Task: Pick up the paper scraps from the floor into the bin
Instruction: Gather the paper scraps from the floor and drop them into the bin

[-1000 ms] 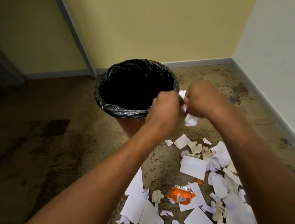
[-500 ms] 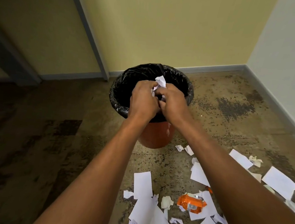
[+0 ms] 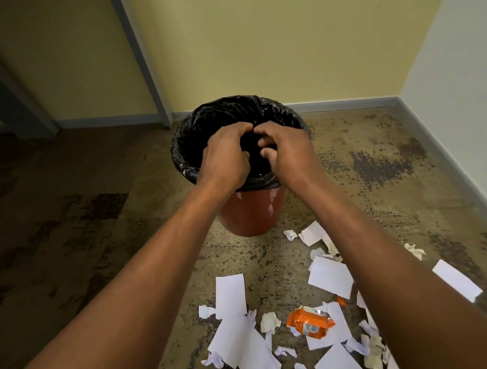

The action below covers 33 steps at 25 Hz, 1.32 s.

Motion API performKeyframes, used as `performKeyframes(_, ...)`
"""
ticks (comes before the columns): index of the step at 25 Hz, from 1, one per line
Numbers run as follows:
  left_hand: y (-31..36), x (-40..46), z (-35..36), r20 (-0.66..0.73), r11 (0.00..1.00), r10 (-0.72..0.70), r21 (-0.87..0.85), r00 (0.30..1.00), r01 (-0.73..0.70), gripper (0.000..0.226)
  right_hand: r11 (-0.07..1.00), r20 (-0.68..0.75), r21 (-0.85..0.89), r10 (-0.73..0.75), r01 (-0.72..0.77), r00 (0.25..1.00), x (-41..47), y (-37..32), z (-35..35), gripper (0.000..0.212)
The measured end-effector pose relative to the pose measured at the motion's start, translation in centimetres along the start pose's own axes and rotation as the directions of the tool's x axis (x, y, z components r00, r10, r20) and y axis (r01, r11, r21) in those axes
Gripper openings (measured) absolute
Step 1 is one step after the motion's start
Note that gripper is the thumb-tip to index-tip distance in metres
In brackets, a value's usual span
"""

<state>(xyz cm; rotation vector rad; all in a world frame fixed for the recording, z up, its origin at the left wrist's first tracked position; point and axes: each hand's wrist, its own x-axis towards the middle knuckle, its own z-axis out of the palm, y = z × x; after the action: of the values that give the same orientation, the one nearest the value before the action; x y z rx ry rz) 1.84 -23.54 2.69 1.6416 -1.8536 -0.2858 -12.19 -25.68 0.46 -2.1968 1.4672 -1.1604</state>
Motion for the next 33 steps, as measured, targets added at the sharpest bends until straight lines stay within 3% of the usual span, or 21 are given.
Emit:
performKeyframes(3, 1.5, -1.7, 0.3, -0.061, 0.984, 0.168, 0.071, 0.984, -0.164, 0.047, 0.995, -0.151, -0.084, -0.058, 0.045, 0.987, -0.5, 0.2, -2.4, 0.026)
performKeyframes(6, 2.2, -4.9, 1.9, -0.032, 0.941, 0.335, 0.07, 0.942, -0.332, 0.026, 0.987, -0.164, -0.162, -0.019, -0.008, 0.986, -2.9, 1.8, -4.6, 0.016)
performKeyframes(9, 0.1, -9.1, 4.9, 0.226, 0.923, 0.347, 0.088, 0.91, -0.374, 0.02, 0.966, -0.071, -0.257, 0.012, -0.03, 0.997, -7.9, 4.4, -5.0, 0.01)
performKeyframes(11, -2.3, -12.2, 6.9, 0.502, 0.937, 0.227, 0.12, 0.835, -0.327, 0.041, 0.953, 0.089, -0.299, 0.073, -0.043, 0.993, -12.1, 6.4, -4.1, 0.011)
performKeyframes(12, -3.3, -13.9, 7.9, 0.635, 0.943, 0.126, 0.163, 0.763, -0.291, 0.054, 0.95, 0.205, -0.305, 0.134, -0.067, 0.97, -14.4, 7.4, -3.6, 0.016)
performKeyframes(13, -4.3, -15.5, 8.8, 0.73, 0.938, 0.029, 0.217, 0.683, -0.271, 0.069, 0.947, 0.346, -0.305, 0.212, -0.103, 0.914, -16.6, 8.3, -3.1, 0.029)
performKeyframes(15, -5.8, -18.6, 10.4, 0.829, 0.915, -0.078, 0.28, 0.554, -0.29, 0.097, 0.934, 0.624, -0.326, 0.326, -0.143, 0.71, -20.6, 9.5, -2.0, 0.069)
performKeyframes(18, -6.5, -21.3, 12.2, 0.877, 0.901, -0.095, 0.277, 0.471, -0.334, 0.12, 0.903, 0.796, -0.428, 0.396, -0.035, 0.457, -24.9, 10.4, -0.1, 0.118)
performKeyframes(20, -6.1, -22.5, 13.2, 0.879, 0.891, -0.093, 0.283, 0.468, -0.355, 0.126, 0.876, 0.834, -0.471, 0.401, 0.108, 0.38, -26.7, 10.5, 1.0, 0.132)
performKeyframes(22, -5.6, -23.5, 14.2, 0.878, 0.893, -0.117, 0.297, 0.464, -0.338, 0.133, 0.844, 0.845, -0.492, 0.403, 0.215, 0.352, -27.9, 10.4, 1.9, 0.137)
performKeyframes(28, -3.3, -26.9, 16.2, 0.855, 0.869, -0.244, 0.402, 0.458, -0.288, 0.137, 0.809, 0.822, -0.525, 0.401, 0.264, 0.405, -30.4, 10.0, 3.2, 0.129)
performKeyframes(33, -1.6, -28.5, 17.7, 0.806, 0.807, -0.233, 0.473, 0.545, -0.355, 0.124, 0.827, 0.8, -0.522, 0.39, 0.208, 0.455, -30.4, 9.7, 3.3, 0.101)
